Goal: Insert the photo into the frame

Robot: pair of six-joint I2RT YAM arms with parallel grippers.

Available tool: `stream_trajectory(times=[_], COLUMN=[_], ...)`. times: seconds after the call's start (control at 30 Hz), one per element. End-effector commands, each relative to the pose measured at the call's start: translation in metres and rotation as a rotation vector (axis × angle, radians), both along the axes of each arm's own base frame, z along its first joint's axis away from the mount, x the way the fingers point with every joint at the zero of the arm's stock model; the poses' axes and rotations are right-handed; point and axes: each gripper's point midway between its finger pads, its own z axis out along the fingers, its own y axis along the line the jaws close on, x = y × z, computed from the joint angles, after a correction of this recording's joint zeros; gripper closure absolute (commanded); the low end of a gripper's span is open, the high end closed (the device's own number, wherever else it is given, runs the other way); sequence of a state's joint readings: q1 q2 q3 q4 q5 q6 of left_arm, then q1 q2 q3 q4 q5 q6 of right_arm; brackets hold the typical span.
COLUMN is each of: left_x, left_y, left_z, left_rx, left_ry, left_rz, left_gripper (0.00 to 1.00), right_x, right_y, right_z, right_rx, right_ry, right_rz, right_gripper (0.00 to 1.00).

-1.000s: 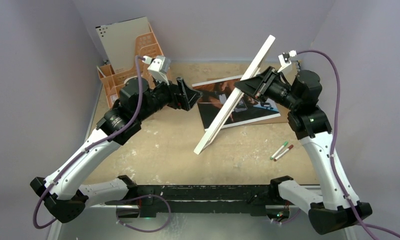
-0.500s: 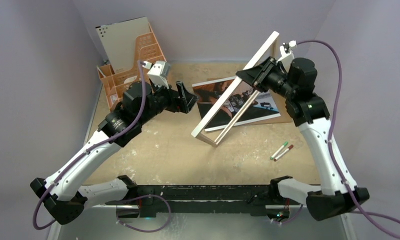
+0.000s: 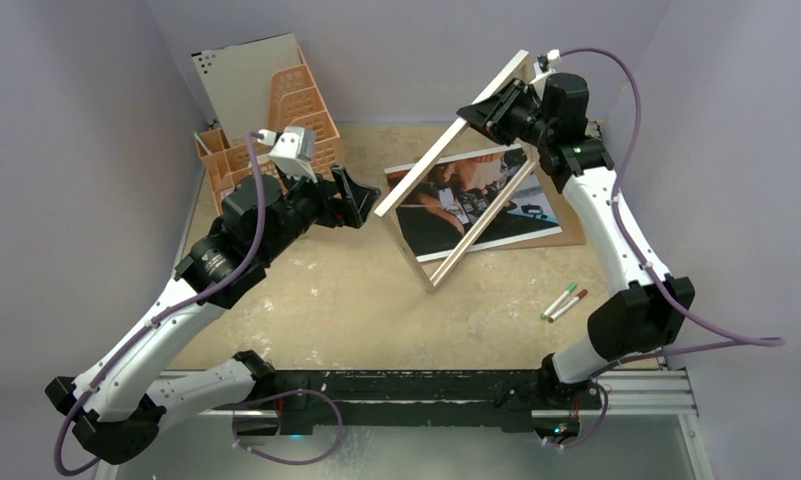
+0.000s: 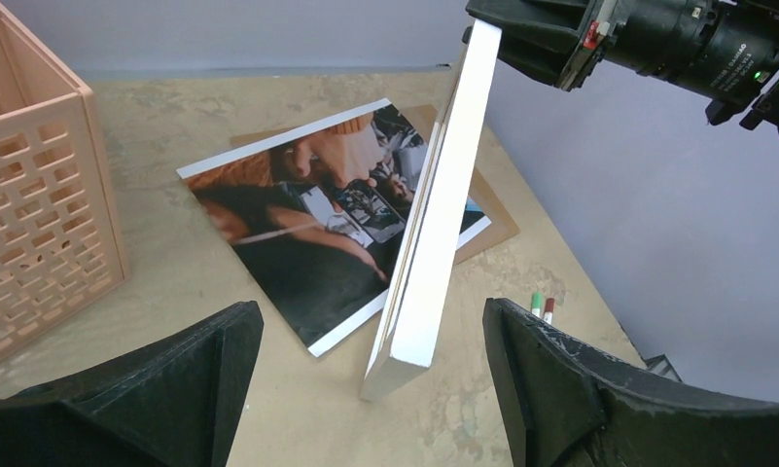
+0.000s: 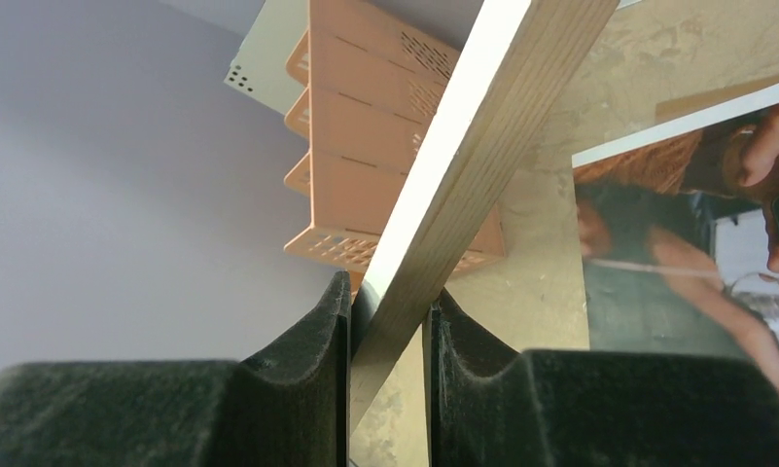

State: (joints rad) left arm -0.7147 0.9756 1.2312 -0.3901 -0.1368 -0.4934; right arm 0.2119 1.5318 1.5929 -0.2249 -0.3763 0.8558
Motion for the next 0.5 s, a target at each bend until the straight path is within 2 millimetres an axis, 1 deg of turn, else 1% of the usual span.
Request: stream_trajectory(times=[0.0, 0.07, 0.13, 0.23, 0.33, 0.47], left_x=[0.002, 0.003, 0.004, 0.006, 0.008, 0.01], left_y=[0.006, 0.006, 0.006, 0.007, 0.01, 0.012], left_z=[-0.008, -0.013, -0.02, -0.031, -0.04, -0.047], left_rx=[0.032, 0.042, 0.06, 0.089, 0.109, 0.114], left_ry=[-0.002, 0.008, 0.024, 0.052, 0.074, 0.09], left_rz=[0.024, 0.029, 0.029, 0.037, 0.06, 0.08], left_gripper=[0.13, 0.13, 0.12, 0.12, 0.12, 0.11], right_x=[-0.009, -0.003, 0.008, 0.011, 0.016, 0.024], right_y=[-0.001, 0.001, 0.001, 0.012, 0.025, 0.039], right_z=[-0.087, -0.097, -0.106, -0.107, -0.104, -0.113], right_rx=[-0.227, -0.23, -0.26, -0.269, -0.268, -0.277], right_ry=[0.144, 0.163, 0.148, 0.123, 0.094, 0.12], right_rz=[0.114, 0.121, 0.123, 0.16, 0.161, 0.173], right_gripper=[1.0, 1.0, 1.0, 1.0, 1.0, 1.0])
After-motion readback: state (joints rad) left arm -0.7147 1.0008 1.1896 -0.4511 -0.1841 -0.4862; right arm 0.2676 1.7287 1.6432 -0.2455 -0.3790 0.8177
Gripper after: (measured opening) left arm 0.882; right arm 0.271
